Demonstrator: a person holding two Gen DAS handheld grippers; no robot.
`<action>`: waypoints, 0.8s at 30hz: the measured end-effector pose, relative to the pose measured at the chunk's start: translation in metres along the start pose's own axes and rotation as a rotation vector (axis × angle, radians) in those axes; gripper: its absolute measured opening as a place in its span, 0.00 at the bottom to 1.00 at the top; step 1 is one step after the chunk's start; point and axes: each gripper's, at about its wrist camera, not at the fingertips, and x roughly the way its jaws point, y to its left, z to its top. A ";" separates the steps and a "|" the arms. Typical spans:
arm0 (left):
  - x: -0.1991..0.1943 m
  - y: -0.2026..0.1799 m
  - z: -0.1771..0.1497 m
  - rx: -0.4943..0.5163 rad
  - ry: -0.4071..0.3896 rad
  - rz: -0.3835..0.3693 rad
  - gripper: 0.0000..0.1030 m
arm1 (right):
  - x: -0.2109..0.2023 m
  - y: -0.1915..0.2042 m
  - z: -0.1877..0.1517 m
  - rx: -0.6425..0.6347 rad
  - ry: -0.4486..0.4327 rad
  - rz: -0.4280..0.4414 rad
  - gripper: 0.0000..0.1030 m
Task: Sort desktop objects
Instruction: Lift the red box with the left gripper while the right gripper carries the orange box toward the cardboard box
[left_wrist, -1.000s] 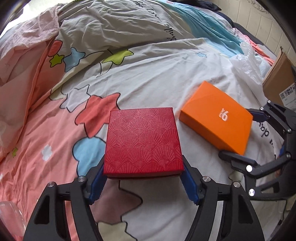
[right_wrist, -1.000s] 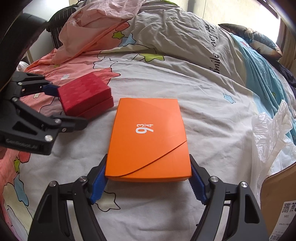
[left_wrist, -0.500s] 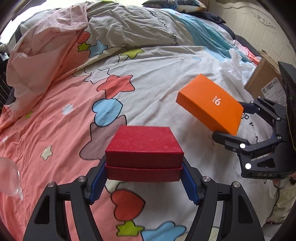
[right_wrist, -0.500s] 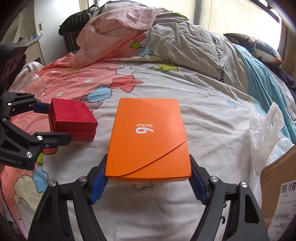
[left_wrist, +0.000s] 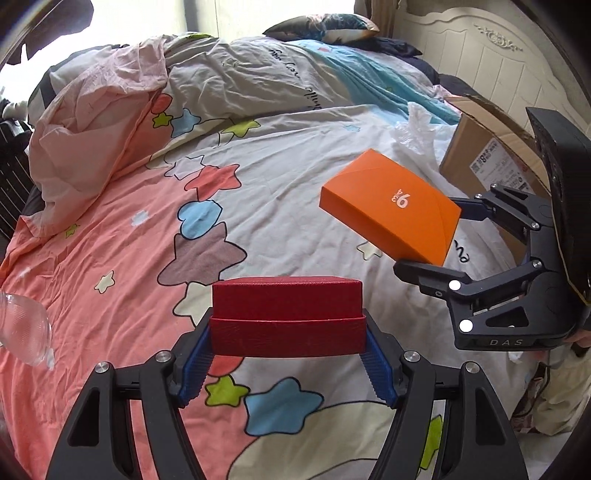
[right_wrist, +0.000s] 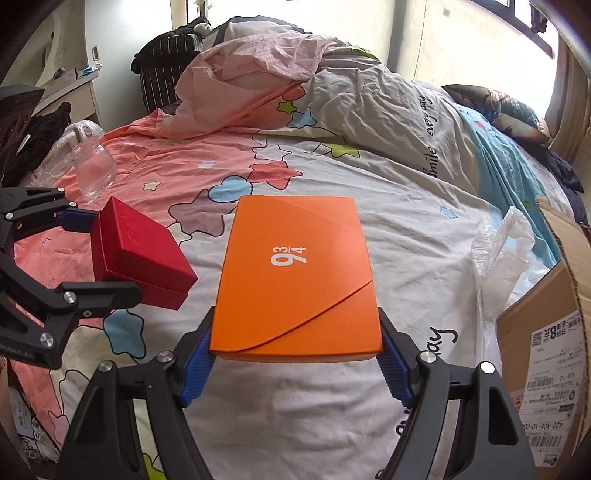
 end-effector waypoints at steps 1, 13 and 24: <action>-0.003 -0.003 -0.002 0.008 -0.003 0.000 0.71 | -0.002 0.001 -0.001 -0.003 -0.001 -0.002 0.72; -0.032 -0.021 -0.015 0.018 -0.029 -0.008 0.71 | -0.034 0.010 -0.009 -0.012 -0.027 -0.024 0.72; -0.060 -0.040 -0.024 0.033 -0.061 -0.010 0.71 | -0.071 0.014 -0.016 -0.020 -0.069 -0.052 0.72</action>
